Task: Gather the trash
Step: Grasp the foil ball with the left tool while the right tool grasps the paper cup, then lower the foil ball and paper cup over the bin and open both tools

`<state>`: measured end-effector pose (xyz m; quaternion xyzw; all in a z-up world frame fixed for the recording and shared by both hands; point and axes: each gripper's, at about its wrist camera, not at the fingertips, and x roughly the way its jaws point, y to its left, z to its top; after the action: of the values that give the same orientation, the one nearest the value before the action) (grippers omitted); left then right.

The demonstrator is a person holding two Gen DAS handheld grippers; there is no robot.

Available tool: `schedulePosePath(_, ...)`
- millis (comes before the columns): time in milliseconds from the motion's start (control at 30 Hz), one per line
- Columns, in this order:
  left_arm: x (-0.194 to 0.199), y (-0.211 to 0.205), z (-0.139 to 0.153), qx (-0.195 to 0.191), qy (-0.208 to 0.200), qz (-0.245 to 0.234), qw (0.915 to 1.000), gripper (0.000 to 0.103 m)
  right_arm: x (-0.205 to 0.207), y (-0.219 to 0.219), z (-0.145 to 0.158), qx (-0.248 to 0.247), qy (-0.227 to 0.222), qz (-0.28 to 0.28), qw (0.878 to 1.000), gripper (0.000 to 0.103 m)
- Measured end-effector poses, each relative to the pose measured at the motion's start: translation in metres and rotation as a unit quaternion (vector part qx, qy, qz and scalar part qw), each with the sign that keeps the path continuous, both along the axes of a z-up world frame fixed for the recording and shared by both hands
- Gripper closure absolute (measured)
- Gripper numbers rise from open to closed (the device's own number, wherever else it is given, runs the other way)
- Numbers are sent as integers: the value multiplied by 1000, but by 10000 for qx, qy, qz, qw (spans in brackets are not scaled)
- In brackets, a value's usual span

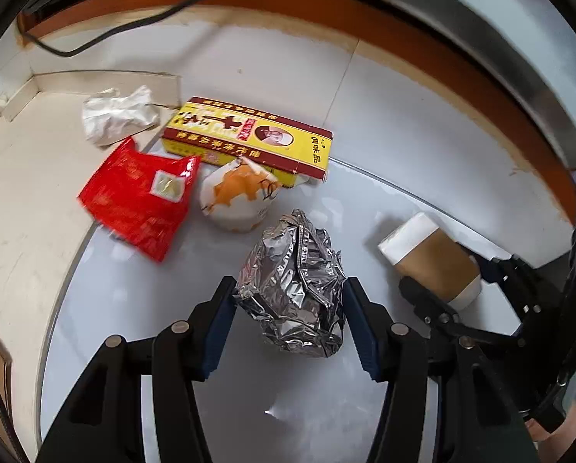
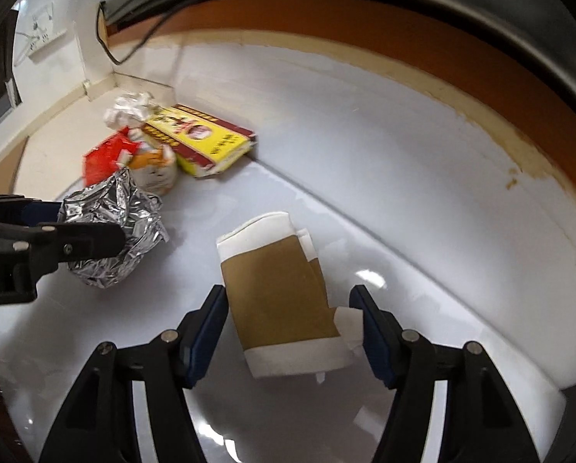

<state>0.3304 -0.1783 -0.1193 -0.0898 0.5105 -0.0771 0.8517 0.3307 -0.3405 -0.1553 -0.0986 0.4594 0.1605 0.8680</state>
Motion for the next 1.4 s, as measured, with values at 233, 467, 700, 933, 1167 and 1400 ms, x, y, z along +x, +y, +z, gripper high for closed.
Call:
schedulePosePath(233,-56,27,18,-212,-255,-1,9995,49,-45,18,25,611,-10,22,9981,38)
schedulePosePath(467,-126,75,42,-387,-466,109,9981,49,-98,50,48,1161,27,181,9931,38)
schedulePosePath(700,-198,117,53,-378,-564,261,9974,49,-150,86,60,1609,294,375,9858,38)
schedulePosePath(933,-252,148,33,-212,-359,561,9976,49,-200,123,58,1644,483,570,9836,38)
schedulePosePath(1167,-291,165,2,85,-71,644,9979,49,-236,147,41,1479,724,669,9841,38)
schedulePosePath(1400,-316,174,-38,240,281,652,9972,49,-268,166,10,1119,1067,699,9855,38)
